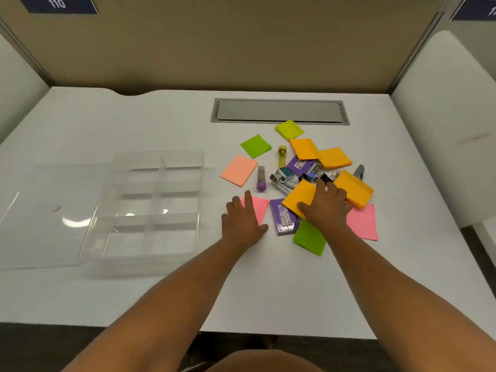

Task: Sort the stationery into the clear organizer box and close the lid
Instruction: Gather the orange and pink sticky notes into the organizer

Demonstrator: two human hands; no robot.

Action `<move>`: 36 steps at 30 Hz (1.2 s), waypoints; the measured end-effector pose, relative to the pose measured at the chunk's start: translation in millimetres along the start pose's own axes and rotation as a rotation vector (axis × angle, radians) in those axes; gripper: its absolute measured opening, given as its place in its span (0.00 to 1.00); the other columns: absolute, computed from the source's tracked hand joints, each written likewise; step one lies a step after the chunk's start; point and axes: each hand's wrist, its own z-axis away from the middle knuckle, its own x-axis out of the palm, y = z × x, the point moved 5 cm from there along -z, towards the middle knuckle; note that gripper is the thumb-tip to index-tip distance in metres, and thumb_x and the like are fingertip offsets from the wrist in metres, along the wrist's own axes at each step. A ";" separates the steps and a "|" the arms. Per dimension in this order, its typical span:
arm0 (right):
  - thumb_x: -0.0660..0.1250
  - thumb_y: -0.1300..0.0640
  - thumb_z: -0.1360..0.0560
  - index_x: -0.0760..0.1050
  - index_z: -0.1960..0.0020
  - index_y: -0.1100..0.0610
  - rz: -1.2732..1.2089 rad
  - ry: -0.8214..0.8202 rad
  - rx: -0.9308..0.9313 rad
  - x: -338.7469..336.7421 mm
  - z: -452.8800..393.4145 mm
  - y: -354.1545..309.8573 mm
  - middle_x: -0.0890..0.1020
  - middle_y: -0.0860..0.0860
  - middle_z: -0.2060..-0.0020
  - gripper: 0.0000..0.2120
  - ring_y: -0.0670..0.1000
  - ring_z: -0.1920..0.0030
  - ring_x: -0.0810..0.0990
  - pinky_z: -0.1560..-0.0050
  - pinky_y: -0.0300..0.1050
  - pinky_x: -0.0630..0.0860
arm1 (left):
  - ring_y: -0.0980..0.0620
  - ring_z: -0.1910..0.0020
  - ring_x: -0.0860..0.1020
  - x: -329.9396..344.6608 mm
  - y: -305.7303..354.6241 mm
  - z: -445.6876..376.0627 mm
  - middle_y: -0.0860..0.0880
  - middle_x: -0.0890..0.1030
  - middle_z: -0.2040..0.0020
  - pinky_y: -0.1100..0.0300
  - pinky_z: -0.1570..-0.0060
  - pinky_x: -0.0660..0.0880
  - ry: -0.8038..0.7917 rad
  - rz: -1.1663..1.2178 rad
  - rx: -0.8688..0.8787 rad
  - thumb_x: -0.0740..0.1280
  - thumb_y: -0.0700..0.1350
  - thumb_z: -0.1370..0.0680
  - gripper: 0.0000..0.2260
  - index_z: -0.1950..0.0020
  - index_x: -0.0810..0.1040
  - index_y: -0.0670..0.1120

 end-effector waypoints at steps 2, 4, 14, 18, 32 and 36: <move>0.70 0.40 0.29 0.60 0.25 0.50 0.040 -0.002 -0.019 -2.3 -1.5 3.6 0.68 0.57 0.29 0.38 0.62 0.30 0.64 0.37 0.60 0.66 | 0.41 0.32 0.65 -1.4 2.5 -0.2 0.41 0.62 0.28 0.47 0.40 0.70 -0.006 -0.011 -0.012 0.70 0.63 0.29 0.46 0.22 0.48 0.47; 0.70 0.42 0.28 0.62 0.26 0.50 0.025 0.003 -0.015 -1.8 -5.0 10.0 0.70 0.58 0.32 0.35 0.62 0.33 0.66 0.38 0.59 0.68 | 0.40 0.33 0.65 -1.2 3.0 -1.6 0.41 0.64 0.29 0.47 0.41 0.70 -0.013 -0.029 -0.006 0.70 0.62 0.29 0.45 0.22 0.49 0.47; 0.65 0.60 0.22 0.78 0.35 0.56 -0.675 0.121 -0.005 -35.8 -14.2 20.6 0.81 0.57 0.43 0.15 0.58 0.44 0.78 0.42 0.57 0.76 | 0.45 0.47 0.75 -20.2 9.2 0.2 0.45 0.76 0.43 0.56 0.59 0.67 0.065 -0.129 0.141 0.63 0.45 0.23 0.15 0.37 0.70 0.45; 0.66 0.60 0.22 0.79 0.38 0.57 -1.037 0.057 0.071 -46.8 -4.9 10.2 0.82 0.53 0.50 0.13 0.53 0.55 0.81 0.52 0.54 0.82 | 0.45 0.56 0.77 -35.5 0.4 -3.2 0.45 0.79 0.50 0.56 0.62 0.67 0.142 -0.077 0.161 0.59 0.42 0.22 0.08 0.45 0.75 0.45; 0.66 0.59 0.21 0.77 0.47 0.62 -1.798 -0.572 0.393 -15.8 62.0 -72.5 0.86 0.57 0.62 0.07 0.51 0.65 0.85 0.66 0.39 0.82 | 0.41 0.64 0.76 -94.5 -64.8 14.8 0.45 0.80 0.61 0.50 0.64 0.73 0.325 0.487 0.183 0.61 0.43 0.22 0.04 0.48 0.72 0.46; 0.66 0.59 0.21 0.77 0.46 0.62 -1.716 -0.625 0.395 -4.9 89.6 -99.6 0.85 0.57 0.64 0.07 0.50 0.68 0.85 0.71 0.38 0.80 | 0.47 0.63 0.80 -95.4 -88.0 39.7 0.46 0.83 0.57 0.51 0.63 0.77 0.349 0.481 0.296 0.63 0.44 0.20 0.06 0.44 0.74 0.47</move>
